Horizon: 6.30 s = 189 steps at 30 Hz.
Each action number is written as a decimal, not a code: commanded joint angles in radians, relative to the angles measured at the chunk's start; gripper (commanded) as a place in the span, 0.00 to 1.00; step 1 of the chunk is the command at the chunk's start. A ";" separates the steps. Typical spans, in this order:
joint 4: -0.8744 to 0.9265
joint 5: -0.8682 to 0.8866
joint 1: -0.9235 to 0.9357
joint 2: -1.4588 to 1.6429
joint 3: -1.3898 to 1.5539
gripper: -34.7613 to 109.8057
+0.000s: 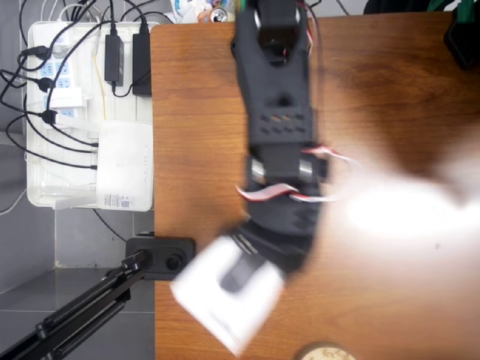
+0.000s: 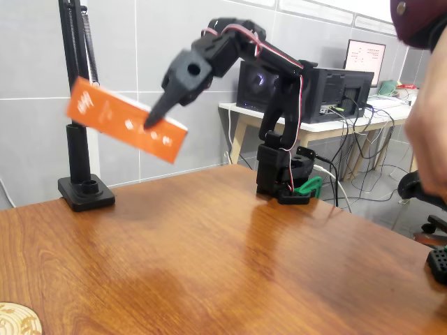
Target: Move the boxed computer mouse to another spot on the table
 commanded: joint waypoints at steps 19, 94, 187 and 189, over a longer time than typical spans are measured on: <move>-0.110 -0.034 0.075 0.299 0.744 0.24; -2.566 -0.897 -0.156 1.170 1.166 0.24; -2.839 -0.597 -0.189 1.169 1.193 0.24; -2.839 -0.597 -0.189 1.169 1.193 0.24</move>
